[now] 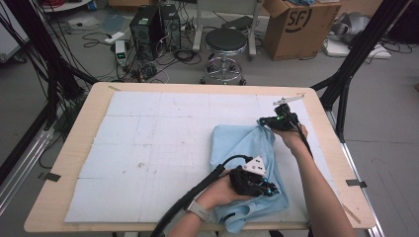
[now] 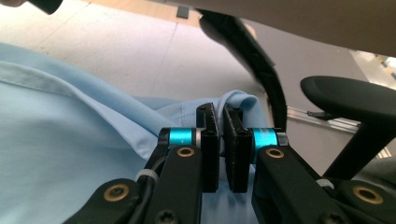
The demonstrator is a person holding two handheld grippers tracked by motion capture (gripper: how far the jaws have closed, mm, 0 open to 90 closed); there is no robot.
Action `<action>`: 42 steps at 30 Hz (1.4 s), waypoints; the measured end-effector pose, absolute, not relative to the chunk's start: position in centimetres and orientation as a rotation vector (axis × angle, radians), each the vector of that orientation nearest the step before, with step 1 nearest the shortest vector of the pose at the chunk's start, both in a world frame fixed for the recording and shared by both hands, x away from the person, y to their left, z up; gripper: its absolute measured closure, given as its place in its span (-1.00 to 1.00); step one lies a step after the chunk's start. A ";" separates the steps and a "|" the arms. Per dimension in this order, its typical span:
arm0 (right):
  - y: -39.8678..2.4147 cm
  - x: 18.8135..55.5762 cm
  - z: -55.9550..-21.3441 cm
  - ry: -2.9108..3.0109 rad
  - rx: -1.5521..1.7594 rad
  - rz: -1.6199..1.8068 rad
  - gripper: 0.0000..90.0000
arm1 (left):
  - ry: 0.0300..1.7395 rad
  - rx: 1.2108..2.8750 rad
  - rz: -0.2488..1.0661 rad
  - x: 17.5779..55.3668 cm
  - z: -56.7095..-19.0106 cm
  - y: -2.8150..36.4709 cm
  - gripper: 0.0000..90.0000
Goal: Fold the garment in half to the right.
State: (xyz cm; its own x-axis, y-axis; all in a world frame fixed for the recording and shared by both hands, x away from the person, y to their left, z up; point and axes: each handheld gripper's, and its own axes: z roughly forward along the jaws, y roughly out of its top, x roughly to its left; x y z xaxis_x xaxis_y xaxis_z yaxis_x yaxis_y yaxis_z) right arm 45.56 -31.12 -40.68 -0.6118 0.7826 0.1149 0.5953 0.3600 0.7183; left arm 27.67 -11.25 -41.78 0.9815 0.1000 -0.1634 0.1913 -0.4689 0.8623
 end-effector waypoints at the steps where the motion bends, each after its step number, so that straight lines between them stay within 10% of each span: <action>1: -31.2 45.5 -40.8 2.372 1.240 1.104 0.98 | 0.204 2.056 -0.092 27.6 -41.7 -11.2 0.90; 17: -32.1 41.4 -36.5 2.248 1.193 1.345 -0.19 | 0.352 1.679 0.204 27.8 -38.8 -2.2 -0.96; 42: -25.6 44.6 -39.7 2.523 0.948 0.992 0.02 | 0.618 1.528 0.496 27.6 -40.3 13.3 -0.96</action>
